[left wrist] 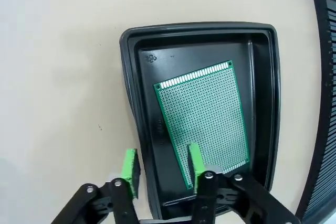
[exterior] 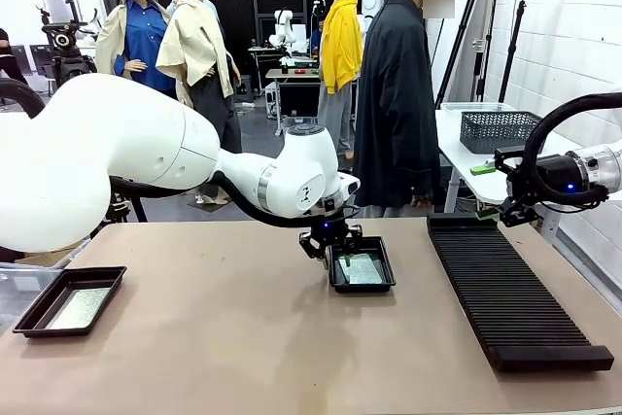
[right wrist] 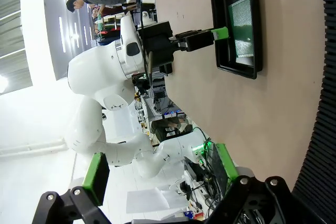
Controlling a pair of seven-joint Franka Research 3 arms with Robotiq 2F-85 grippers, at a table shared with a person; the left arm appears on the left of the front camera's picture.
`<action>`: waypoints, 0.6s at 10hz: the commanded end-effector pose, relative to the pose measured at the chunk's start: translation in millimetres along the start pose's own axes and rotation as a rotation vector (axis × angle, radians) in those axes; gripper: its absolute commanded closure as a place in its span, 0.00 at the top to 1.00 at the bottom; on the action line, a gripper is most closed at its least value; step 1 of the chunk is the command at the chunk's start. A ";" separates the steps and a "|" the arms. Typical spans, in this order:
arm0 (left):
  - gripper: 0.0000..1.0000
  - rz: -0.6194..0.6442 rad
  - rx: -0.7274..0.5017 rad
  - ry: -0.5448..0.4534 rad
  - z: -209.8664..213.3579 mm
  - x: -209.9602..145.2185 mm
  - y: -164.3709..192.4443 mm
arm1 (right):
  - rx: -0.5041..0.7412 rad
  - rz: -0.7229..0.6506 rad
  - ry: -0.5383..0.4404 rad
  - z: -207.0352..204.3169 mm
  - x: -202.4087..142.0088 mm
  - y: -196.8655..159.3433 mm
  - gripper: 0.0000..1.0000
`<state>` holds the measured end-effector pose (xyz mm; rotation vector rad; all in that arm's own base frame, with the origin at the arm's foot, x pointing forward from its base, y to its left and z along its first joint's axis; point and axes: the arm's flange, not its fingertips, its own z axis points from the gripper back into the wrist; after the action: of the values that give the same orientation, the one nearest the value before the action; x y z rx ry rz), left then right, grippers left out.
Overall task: Inspect and transfer BCBs to ESD trays.
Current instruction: Pick up the ESD tray and place it on the left side of the table.
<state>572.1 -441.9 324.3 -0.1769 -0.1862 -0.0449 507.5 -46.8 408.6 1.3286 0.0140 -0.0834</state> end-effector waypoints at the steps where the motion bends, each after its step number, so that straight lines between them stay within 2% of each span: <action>1: 0.00 -0.013 0.023 0.010 3.1 3.3 6.2 | -0.010 -0.006 -0.006 -1.3 -1.6 -0.6 1.00; 5: 0.00 0.019 0.025 0.042 6.9 8.3 16.7 | -0.010 -0.006 -0.006 -1.3 -1.6 -0.6 1.00; 6: 0.00 0.012 0.016 0.016 -1.3 3.6 9.3 | -0.010 -0.006 -0.006 -1.3 -1.6 -0.6 1.00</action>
<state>577.9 -430.2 322.0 -0.1576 -0.1640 -0.0275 507.5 -46.8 408.6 1.3286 0.0140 -0.0834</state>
